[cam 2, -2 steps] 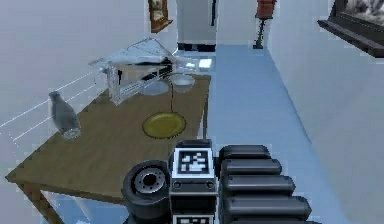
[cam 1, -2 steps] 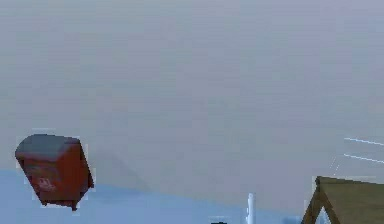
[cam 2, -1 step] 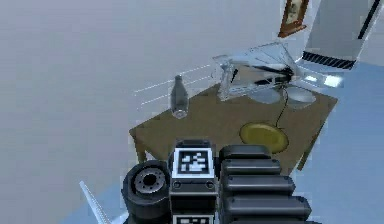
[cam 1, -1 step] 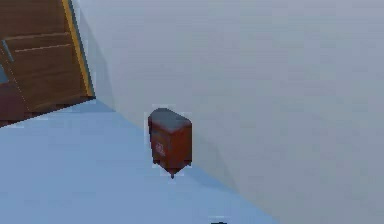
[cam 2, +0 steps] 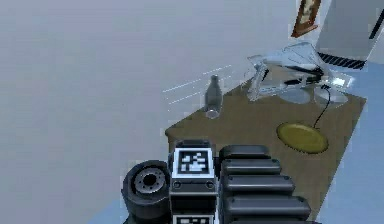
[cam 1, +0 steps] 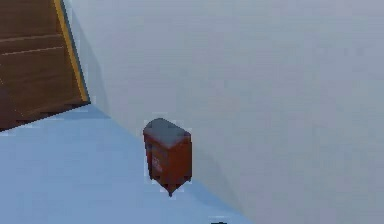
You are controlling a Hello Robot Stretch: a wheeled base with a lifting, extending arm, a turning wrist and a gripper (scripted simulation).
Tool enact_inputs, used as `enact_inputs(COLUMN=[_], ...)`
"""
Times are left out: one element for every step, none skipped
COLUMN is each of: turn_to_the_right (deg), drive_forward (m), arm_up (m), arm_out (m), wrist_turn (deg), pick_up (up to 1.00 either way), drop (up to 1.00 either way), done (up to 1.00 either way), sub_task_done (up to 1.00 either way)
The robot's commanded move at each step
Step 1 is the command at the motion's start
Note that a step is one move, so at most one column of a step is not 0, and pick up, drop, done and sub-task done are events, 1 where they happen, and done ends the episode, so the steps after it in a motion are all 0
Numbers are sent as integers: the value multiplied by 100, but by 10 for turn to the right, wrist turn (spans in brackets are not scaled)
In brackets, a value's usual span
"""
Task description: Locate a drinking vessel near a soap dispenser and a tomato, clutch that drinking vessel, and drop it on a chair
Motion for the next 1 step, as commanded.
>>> enact_inputs(turn_to_the_right=[390], drive_forward=[0], arm_up=[0], arm_out=[0], wrist_turn=[0], pick_up=[0], drop=[0], done=[0], sub_task_done=[0])
